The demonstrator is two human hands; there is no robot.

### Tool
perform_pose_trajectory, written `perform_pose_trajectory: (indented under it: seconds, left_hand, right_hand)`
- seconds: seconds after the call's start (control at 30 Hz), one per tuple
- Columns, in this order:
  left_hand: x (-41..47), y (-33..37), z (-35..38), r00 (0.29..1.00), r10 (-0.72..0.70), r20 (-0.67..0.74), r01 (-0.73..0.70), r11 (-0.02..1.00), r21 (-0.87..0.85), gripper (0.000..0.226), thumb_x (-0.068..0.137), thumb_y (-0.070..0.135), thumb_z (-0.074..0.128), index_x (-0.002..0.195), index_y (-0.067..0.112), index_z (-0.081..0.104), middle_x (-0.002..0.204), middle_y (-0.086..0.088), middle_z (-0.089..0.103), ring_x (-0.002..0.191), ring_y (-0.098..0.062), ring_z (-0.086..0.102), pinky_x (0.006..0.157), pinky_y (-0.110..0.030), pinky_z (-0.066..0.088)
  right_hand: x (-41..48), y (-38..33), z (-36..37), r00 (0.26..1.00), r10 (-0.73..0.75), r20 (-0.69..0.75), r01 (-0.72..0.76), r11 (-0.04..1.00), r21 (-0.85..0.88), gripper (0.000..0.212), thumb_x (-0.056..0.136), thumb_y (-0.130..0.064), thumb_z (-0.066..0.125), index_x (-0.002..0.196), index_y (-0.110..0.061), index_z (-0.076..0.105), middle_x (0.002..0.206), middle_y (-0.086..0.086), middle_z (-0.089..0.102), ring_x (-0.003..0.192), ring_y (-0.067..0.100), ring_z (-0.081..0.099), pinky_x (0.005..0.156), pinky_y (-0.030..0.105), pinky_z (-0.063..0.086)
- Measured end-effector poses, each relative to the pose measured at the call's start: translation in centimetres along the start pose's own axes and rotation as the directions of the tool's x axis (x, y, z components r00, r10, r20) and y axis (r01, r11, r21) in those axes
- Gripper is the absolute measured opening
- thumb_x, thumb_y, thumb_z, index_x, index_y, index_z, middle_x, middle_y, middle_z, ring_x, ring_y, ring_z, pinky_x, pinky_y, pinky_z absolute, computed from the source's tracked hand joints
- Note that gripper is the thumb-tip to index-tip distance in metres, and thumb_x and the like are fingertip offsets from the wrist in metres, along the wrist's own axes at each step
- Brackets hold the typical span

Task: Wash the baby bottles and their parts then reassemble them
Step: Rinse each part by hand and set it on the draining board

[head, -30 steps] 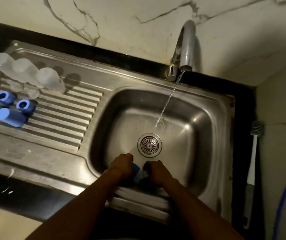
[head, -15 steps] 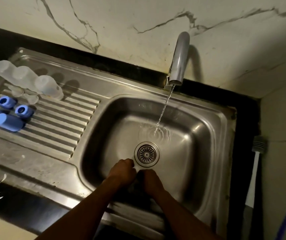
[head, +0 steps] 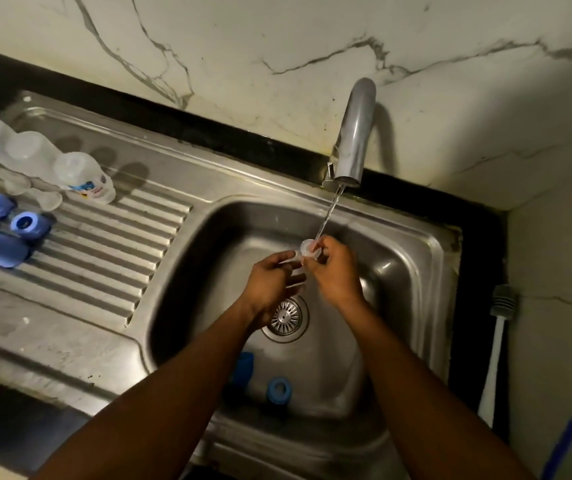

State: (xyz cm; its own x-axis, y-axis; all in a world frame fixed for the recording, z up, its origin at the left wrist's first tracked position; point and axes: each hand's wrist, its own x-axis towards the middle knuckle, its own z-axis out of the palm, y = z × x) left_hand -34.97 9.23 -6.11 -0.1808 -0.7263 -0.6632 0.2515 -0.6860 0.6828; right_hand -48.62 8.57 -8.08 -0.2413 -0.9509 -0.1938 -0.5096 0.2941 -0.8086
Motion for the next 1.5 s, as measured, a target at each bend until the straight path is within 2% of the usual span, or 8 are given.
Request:
perform_pose_trajectory:
  seconds: [0.43, 0.6, 0.67, 0.8, 0.93, 1.03, 1.3, 1.5]
  left_hand:
    - [1.5, 2.3, 1.8, 0.97, 0.042, 0.241, 0.099, 0.834, -0.543, 0.028, 0.094, 0.006, 0.058, 0.121, 0.009, 0.064, 0.106, -0.011, 0.073, 0.096, -0.021, 0.069, 0.094, -0.036, 0.054]
    - [1.7, 3.2, 0.9, 0.957, 0.134, 0.257, -0.025, 0.922, -0.387, 0.028, 0.094, -0.003, 0.054, 0.12, 0.001, 0.064, 0.108, -0.013, 0.07, 0.096, -0.019, 0.068, 0.089, -0.03, 0.057]
    - [1.7, 3.2, 0.7, 0.949, 0.162, 0.272, -0.057, 0.932, -0.359, 0.029, 0.089, 0.0, 0.06, 0.118, 0.0, 0.065, 0.108, -0.013, 0.07, 0.098, -0.02, 0.066, 0.088, -0.027, 0.057]
    - [0.9, 3.7, 0.7, 0.906, 0.199, 0.375, -0.054, 0.93, -0.363, 0.04, 0.093, 0.016, 0.062, 0.126, -0.005, 0.061, 0.116, -0.024, 0.061, 0.108, -0.03, 0.054, 0.109, -0.041, 0.043]
    - [0.2, 4.8, 0.8, 0.936, 0.202, 0.289, -0.124, 0.955, -0.268, 0.028, 0.102, 0.016, 0.051, 0.113, -0.003, 0.068, 0.091, -0.009, 0.072, 0.082, -0.014, 0.063, 0.08, -0.024, 0.056]
    - [0.1, 4.6, 1.0, 0.955, 0.158, 0.252, -0.12, 0.98, -0.162, 0.025, 0.102, 0.016, 0.054, 0.1, 0.002, 0.075, 0.081, -0.007, 0.07, 0.073, -0.012, 0.062, 0.07, -0.023, 0.054]
    - [-1.1, 4.4, 4.7, 0.986, 0.092, 0.136, -0.035, 0.927, -0.373, 0.013, 0.097, 0.008, 0.061, 0.093, 0.005, 0.073, 0.091, -0.009, 0.075, 0.077, -0.012, 0.07, 0.072, -0.025, 0.059]
    - [-0.1, 4.7, 4.7, 0.997, 0.079, -0.027, -0.083, 0.924, -0.372, 0.029, 0.091, 0.018, 0.072, 0.105, -0.007, 0.07, 0.087, -0.017, 0.072, 0.072, -0.024, 0.069, 0.074, -0.04, 0.061]
  right_hand:
    - [-2.5, -4.7, -1.1, 0.986, 0.149, 0.07, -0.162, 0.803, 0.573, 0.015, 0.098, -0.014, 0.061, 0.106, -0.013, 0.074, 0.112, 0.014, 0.07, 0.097, 0.014, 0.066, 0.087, 0.028, 0.052]
    - [-3.3, -2.7, -1.0, 0.988, -0.123, 0.091, 0.125, 0.992, -0.018, 0.068, 0.085, 0.009, 0.061, 0.142, -0.026, 0.053, 0.157, -0.007, 0.023, 0.141, 0.016, 0.037, 0.111, 0.027, 0.042]
    - [-3.2, -3.7, -1.7, 0.985, -0.053, 0.166, 0.023, 0.984, 0.179, 0.062, 0.081, 0.009, 0.058, 0.131, -0.028, 0.06, 0.143, -0.004, 0.042, 0.126, 0.017, 0.051, 0.098, 0.031, 0.051]
    - [-3.8, -6.2, -2.8, 0.912, -0.048, 0.407, -0.331, 0.498, 0.802, 0.053, 0.078, 0.005, 0.049, 0.125, -0.014, 0.065, 0.098, 0.0, 0.066, 0.09, 0.011, 0.06, 0.09, 0.032, 0.043]
    - [-4.6, -5.6, -2.5, 0.981, -0.125, 0.151, 0.094, 0.976, 0.197, 0.067, 0.089, 0.001, 0.059, 0.146, -0.032, 0.047, 0.16, 0.0, 0.029, 0.146, 0.022, 0.031, 0.118, 0.041, 0.032]
    - [-3.8, -3.7, -4.5, 0.931, -0.34, 0.131, 0.356, 0.776, -0.52, 0.067, 0.087, -0.013, 0.066, 0.145, -0.04, 0.046, 0.165, -0.003, 0.008, 0.152, 0.029, 0.003, 0.118, 0.043, 0.018]
    - [-3.7, -5.6, -3.6, 0.975, -0.096, -0.203, 0.169, 0.909, 0.382, 0.028, 0.088, -0.002, 0.072, 0.106, -0.023, 0.073, 0.106, -0.002, 0.071, 0.102, 0.014, 0.068, 0.091, 0.025, 0.052]
    - [-3.2, -6.0, -2.4, 0.94, -0.217, -0.263, 0.261, 0.954, 0.146, 0.015, 0.089, -0.01, 0.071, 0.099, -0.02, 0.075, 0.098, -0.004, 0.072, 0.091, 0.008, 0.068, 0.083, 0.029, 0.057]
